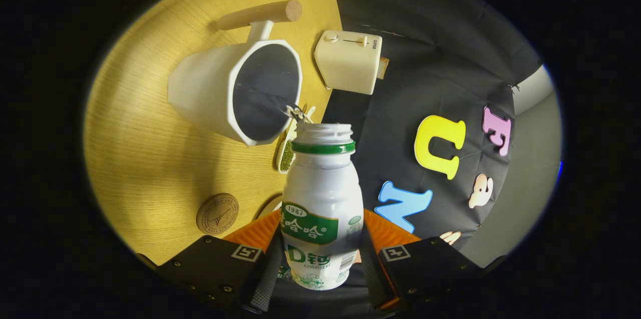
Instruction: Take the bottle from table, then pour the juice into the cup, finally place the bottle on the coaster
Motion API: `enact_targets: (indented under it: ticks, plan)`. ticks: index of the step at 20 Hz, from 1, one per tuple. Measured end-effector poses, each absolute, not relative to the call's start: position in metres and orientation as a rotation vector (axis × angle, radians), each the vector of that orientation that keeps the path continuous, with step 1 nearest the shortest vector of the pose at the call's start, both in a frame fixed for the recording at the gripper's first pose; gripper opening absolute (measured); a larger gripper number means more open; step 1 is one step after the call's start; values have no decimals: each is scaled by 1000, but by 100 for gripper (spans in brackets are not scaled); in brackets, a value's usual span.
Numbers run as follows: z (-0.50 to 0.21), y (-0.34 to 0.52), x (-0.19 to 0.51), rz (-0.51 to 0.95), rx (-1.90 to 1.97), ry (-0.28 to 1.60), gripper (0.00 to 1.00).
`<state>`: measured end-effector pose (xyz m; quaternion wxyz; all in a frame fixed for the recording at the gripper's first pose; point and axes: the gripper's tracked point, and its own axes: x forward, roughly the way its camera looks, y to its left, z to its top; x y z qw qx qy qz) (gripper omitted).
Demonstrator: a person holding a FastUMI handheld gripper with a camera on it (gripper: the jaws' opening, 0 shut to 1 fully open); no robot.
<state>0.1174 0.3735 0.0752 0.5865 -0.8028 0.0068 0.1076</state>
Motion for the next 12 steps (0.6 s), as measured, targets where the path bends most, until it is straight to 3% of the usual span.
enact_targets:
  ticks: [12]
  plan:
    - [80,370,119,235,-1914,21,72]
